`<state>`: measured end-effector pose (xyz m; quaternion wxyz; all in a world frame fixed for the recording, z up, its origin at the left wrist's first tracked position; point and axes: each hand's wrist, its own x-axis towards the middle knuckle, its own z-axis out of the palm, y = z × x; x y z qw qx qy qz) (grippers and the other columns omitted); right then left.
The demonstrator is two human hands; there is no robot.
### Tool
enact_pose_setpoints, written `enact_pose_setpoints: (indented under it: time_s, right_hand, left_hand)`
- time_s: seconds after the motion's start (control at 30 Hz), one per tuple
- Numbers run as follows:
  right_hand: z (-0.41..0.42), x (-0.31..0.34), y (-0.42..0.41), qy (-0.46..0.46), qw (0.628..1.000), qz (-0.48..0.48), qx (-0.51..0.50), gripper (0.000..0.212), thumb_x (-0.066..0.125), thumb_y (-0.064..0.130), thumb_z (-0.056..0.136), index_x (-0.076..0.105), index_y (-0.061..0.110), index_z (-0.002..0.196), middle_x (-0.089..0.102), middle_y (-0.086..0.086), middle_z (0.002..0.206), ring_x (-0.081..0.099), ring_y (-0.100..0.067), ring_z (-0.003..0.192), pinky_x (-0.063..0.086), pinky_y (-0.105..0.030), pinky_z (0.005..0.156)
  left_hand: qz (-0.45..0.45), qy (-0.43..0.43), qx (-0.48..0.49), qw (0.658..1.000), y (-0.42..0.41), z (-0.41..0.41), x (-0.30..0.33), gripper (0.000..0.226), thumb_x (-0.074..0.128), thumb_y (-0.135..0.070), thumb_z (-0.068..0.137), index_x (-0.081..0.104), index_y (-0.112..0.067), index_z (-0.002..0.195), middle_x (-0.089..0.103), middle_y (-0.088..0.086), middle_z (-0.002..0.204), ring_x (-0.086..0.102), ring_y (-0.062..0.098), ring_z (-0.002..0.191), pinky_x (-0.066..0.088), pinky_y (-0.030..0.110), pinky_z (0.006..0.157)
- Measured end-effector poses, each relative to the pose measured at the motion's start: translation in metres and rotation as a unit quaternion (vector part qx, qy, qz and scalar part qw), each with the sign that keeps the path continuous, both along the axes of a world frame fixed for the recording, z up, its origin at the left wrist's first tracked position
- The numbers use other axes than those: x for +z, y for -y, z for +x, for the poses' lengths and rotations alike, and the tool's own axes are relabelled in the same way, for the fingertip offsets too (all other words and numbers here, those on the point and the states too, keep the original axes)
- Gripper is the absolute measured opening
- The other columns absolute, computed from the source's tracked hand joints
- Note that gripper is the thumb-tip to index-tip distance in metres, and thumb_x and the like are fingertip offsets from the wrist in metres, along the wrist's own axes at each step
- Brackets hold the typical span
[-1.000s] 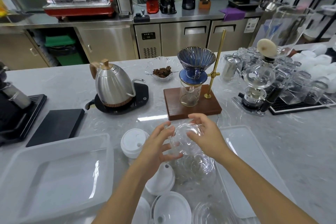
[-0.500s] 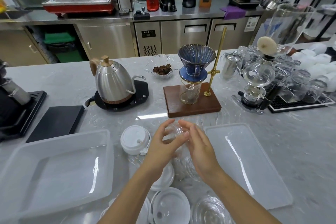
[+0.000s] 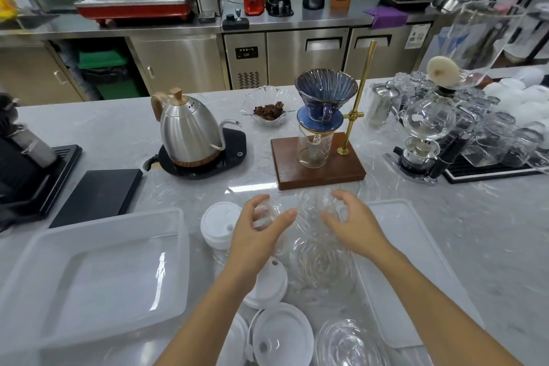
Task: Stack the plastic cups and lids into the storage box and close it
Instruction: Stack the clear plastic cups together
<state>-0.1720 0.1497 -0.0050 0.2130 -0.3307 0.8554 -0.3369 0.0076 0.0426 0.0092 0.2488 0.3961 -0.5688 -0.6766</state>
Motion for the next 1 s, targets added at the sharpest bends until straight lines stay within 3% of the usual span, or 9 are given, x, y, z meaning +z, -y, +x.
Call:
enact_pose_setpoints:
  time_s: [0.1,0.17,0.4,0.57,0.7,1.0]
  right_hand:
    - [-0.003,-0.013,0.009,-0.061,0.991,0.098,0.067,0.094,0.073,0.057,0.079,0.032,0.015,0.153,0.038,-0.005,0.158,0.033,-0.024,0.146,0.026,-0.042,0.12]
    - [-0.003,-0.019,0.016,-0.089,0.985,0.118,0.085,0.104,0.071,0.066,0.074,0.027,0.017,0.155,0.035,-0.004,0.16,0.028,-0.024,0.148,0.019,-0.044,0.122]
    - [-0.004,-0.029,0.023,-0.11,0.984,0.102,0.092,0.096,0.073,0.061,0.073,0.034,0.021,0.151,0.044,-0.003,0.152,0.034,-0.022,0.143,0.017,-0.038,0.119]
    - [-0.005,-0.033,0.019,-0.108,0.982,0.111,0.104,0.093,0.069,0.07,0.069,0.039,0.033,0.148,0.045,-0.001,0.14,0.034,-0.024,0.139,0.018,-0.038,0.117]
    - [-0.006,-0.033,0.015,-0.104,0.977,0.138,0.122,0.104,0.062,0.082,0.062,0.032,0.036,0.151,0.038,0.001,0.144,0.026,-0.024,0.142,0.013,-0.041,0.119]
    - [-0.006,-0.031,0.01,-0.165,0.958,0.153,0.179,0.11,0.047,0.094,0.056,0.039,0.035,0.149,0.04,0.002,0.153,0.026,-0.017,0.147,-0.004,-0.049,0.122]
  left_hand:
    - [0.013,0.012,-0.001,1.0,-0.001,0.0,-0.004,0.06,0.085,-0.055,0.072,0.056,-0.049,0.125,0.054,-0.01,0.125,0.064,0.006,0.104,0.061,0.035,0.075]
    - [0.016,0.023,-0.004,1.0,-0.001,0.001,-0.006,0.063,0.083,-0.055,0.074,0.054,-0.048,0.129,0.054,-0.01,0.125,0.062,0.005,0.104,0.061,0.033,0.072]
    - [0.017,0.032,0.005,0.999,0.004,0.006,-0.005,0.06,0.082,-0.054,0.075,0.054,-0.048,0.128,0.053,-0.005,0.128,0.06,0.006,0.105,0.06,0.032,0.073]
    - [0.025,0.029,0.005,0.999,0.003,0.007,-0.005,0.061,0.083,-0.054,0.074,0.054,-0.049,0.127,0.052,-0.004,0.129,0.06,0.007,0.107,0.06,0.031,0.072]
    - [0.023,0.029,0.003,0.999,0.003,0.006,-0.004,0.06,0.082,-0.054,0.075,0.053,-0.049,0.127,0.053,-0.004,0.129,0.059,0.006,0.107,0.06,0.032,0.073]
    - [0.031,0.022,0.002,0.999,0.001,0.006,-0.001,0.058,0.083,-0.051,0.076,0.054,-0.048,0.126,0.054,-0.007,0.124,0.06,0.005,0.105,0.06,0.03,0.069]
